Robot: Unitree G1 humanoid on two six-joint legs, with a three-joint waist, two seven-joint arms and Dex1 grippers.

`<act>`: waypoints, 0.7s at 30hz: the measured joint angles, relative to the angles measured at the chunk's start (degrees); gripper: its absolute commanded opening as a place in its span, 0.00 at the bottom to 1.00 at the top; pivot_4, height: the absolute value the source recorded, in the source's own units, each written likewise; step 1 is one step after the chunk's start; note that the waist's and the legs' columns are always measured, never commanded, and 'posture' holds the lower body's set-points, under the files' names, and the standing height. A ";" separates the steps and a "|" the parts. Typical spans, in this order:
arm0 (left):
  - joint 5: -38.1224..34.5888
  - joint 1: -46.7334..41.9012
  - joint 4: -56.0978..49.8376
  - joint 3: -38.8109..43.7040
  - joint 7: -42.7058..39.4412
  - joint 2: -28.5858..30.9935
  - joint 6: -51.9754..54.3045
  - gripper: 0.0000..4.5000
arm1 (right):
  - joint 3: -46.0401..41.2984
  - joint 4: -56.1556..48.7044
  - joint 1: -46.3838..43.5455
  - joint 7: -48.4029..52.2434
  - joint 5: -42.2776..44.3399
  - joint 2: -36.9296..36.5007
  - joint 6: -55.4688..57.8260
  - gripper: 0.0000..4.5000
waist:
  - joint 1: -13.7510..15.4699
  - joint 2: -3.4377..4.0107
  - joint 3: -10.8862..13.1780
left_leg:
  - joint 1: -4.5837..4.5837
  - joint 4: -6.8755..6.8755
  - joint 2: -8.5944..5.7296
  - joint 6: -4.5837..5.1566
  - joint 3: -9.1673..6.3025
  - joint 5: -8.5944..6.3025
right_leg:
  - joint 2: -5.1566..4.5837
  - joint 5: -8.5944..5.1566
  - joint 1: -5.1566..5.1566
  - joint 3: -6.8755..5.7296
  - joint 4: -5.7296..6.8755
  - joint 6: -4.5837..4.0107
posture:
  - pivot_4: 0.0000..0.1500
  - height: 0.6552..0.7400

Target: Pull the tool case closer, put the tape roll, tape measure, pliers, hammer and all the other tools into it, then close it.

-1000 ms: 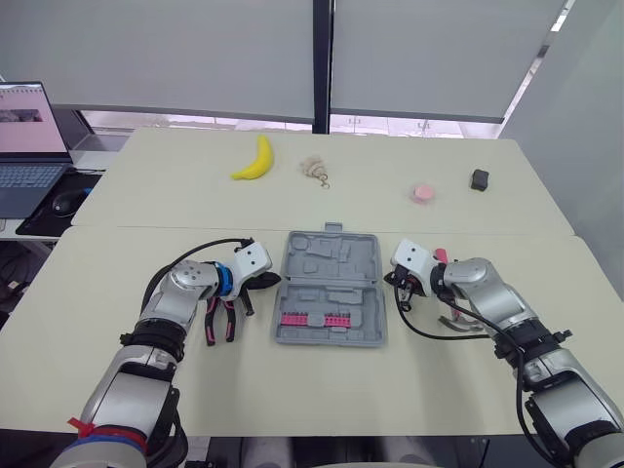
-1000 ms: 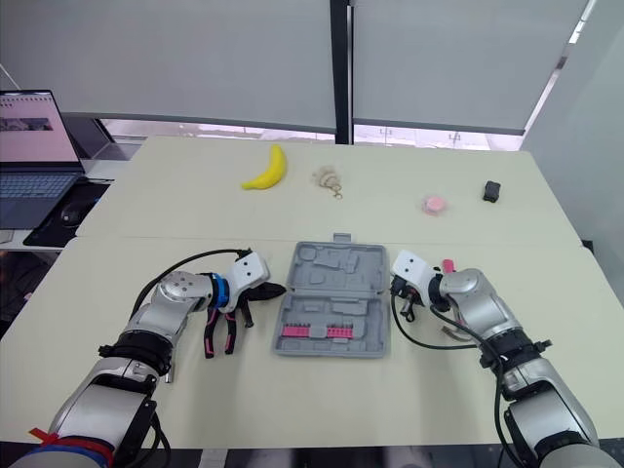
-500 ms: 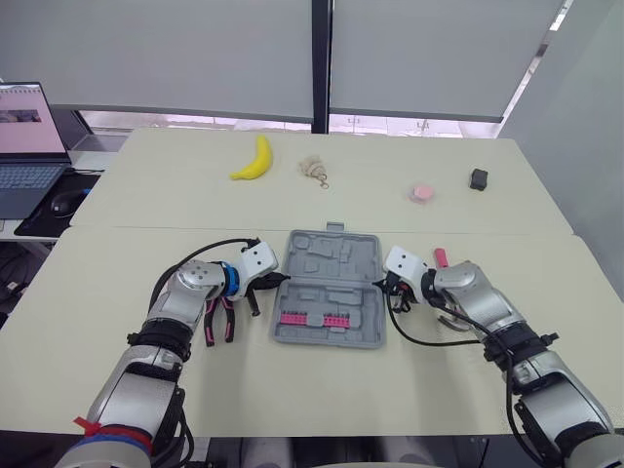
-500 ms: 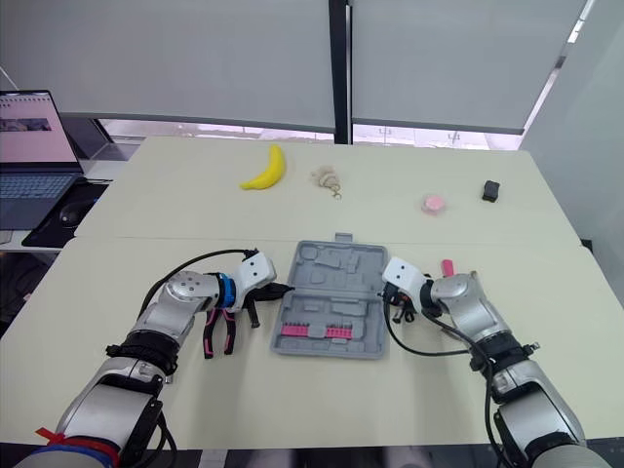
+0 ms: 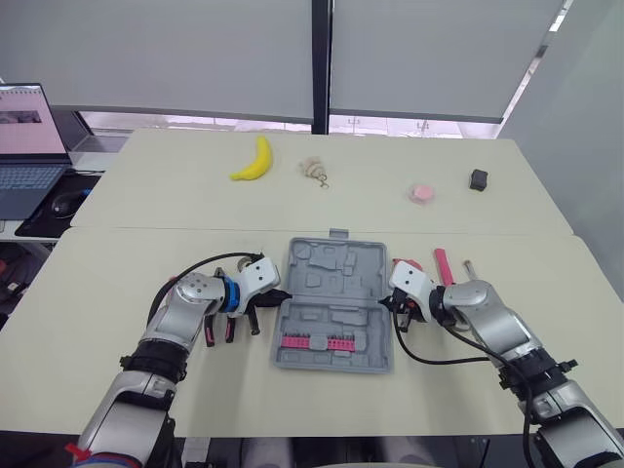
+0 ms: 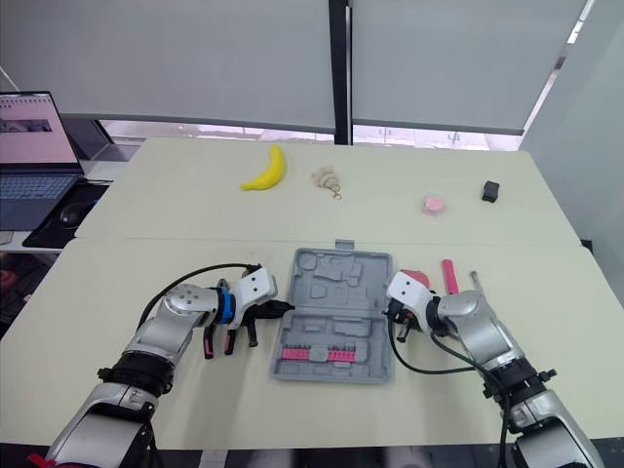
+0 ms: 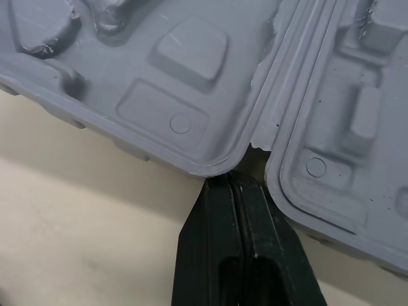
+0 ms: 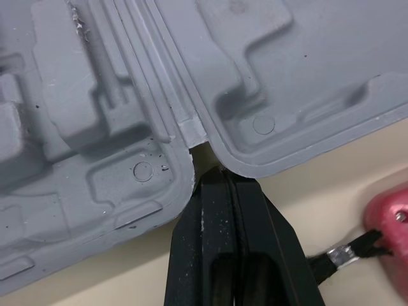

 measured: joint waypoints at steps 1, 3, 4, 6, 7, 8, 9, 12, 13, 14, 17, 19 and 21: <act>-0.10 0.74 -1.18 0.00 -0.39 0.19 0.64 0.00 | -0.02 -1.35 0.92 0.02 0.15 -0.23 0.75 0.00 | 0.00 0.00 0.00 | 0.00 0.00 0.00 0.00 -0.01 0.00 | 0.00 0.00 0.01 0.00 0.00 0.00 | 1.00 1.00; -0.45 2.45 -3.63 0.01 -0.70 0.60 1.80 0.00 | -0.01 -4.14 2.81 0.03 0.40 -0.68 2.48 0.00 | 0.01 0.00 0.00 | 0.01 0.00 0.01 0.00 -0.03 0.00 | 0.00 0.00 0.00 0.00 0.00 -0.01 | 1.00 1.00; -0.60 2.90 -4.38 0.01 -0.79 0.76 2.25 0.00 | 0.01 -4.81 3.18 0.03 0.60 -0.82 3.11 0.00 | 0.00 0.00 0.00 | 0.01 0.00 0.01 0.00 -0.04 0.00 | 0.00 0.00 0.01 0.01 0.00 -0.01 | 1.00 1.00; -0.84 3.85 -5.90 -0.01 -0.89 1.15 3.18 0.00 | 0.05 -6.21 3.73 0.01 0.76 -1.02 4.21 0.00 | -0.01 0.00 0.00 | 0.02 0.01 0.01 0.00 -0.04 0.00 | 0.00 -0.01 0.00 0.02 0.00 -0.01 | 1.00 1.00; -0.87 4.41 -6.81 -0.02 -0.95 1.43 3.59 0.00 | 0.06 -6.81 4.03 -0.02 0.85 -1.05 4.61 0.00 | -0.01 0.00 0.00 | 0.02 0.01 0.01 0.00 -0.05 0.00 | 0.00 -0.01 0.00 0.02 0.00 -0.01 | 1.00 1.00; -0.95 4.89 -7.47 -0.01 -1.00 1.59 3.97 0.00 | 0.07 -7.26 4.38 -0.07 1.00 -1.07 5.04 0.00 | 0.01 0.01 -0.01 | 0.02 0.01 0.01 0.00 -0.05 0.00 | 0.00 -0.01 0.01 0.02 0.00 -0.01 | 1.00 1.00; -1.11 5.28 -8.15 0.02 -1.05 1.79 4.64 0.00 | 0.14 -7.50 4.60 -0.11 1.22 -1.06 5.41 0.00 | 0.02 0.01 -0.01 | 0.02 0.01 0.01 0.00 -0.05 0.00 | 0.00 -0.01 0.01 0.02 0.00 -0.01 | 1.00 1.00; -1.39 6.29 -10.32 -0.02 -1.84 2.74 6.64 0.00 | 0.43 -8.14 4.76 -0.16 1.50 -1.09 5.79 0.00 | -0.04 0.01 -0.01 | 0.02 0.00 0.01 0.00 -0.05 0.00 | 0.00 -0.01 0.00 0.03 0.00 -0.02 | 1.00 1.00; -1.58 6.73 -11.14 -0.03 -1.95 3.05 7.31 0.00 | 0.45 -8.27 4.77 -0.19 1.74 -1.10 5.89 0.00 | -0.03 0.01 -0.01 | 0.02 0.00 0.01 0.00 -0.06 0.00 | 0.00 -0.02 0.00 0.03 -0.01 -0.03 | 1.00 1.00; -1.86 7.16 -11.60 -0.03 -1.97 3.28 7.64 0.00 | 0.46 -8.42 4.78 -0.20 1.94 -1.12 6.05 0.00 | -0.03 0.01 -0.01 | 0.02 -0.01 0.01 0.00 -0.07 0.00 | 0.00 -0.02 0.00 0.03 -0.01 -0.04 | 1.00 1.00; -2.21 8.25 -13.79 -0.06 -2.00 3.93 9.43 0.00 | 0.48 -9.17 5.02 -0.18 2.58 -1.38 6.69 0.00 | 0.02 0.01 0.00 | 0.02 -0.01 0.01 0.00 -0.11 0.00 | 0.00 -0.03 0.00 0.03 -0.01 -0.05 | 1.00 1.00; -2.54 9.11 -15.55 -0.12 -2.14 4.43 10.97 0.00 | 0.47 -10.33 5.46 -0.14 3.05 -1.85 7.11 0.00 | 0.01 0.01 0.00 | 0.02 -0.02 0.01 0.00 -0.14 0.00 | 0.00 -0.03 0.00 0.03 -0.02 -0.05 | 1.00 1.00; -3.12 10.40 -17.71 -0.15 -2.72 5.26 12.57 0.00 | 0.43 -11.97 6.10 -0.03 3.83 -2.46 8.03 0.00 | -0.01 0.02 0.00 | 0.02 -0.03 0.03 0.00 -0.16 0.00 | 0.00 -0.04 -0.01 0.03 -0.03 -0.06 | 1.00 1.00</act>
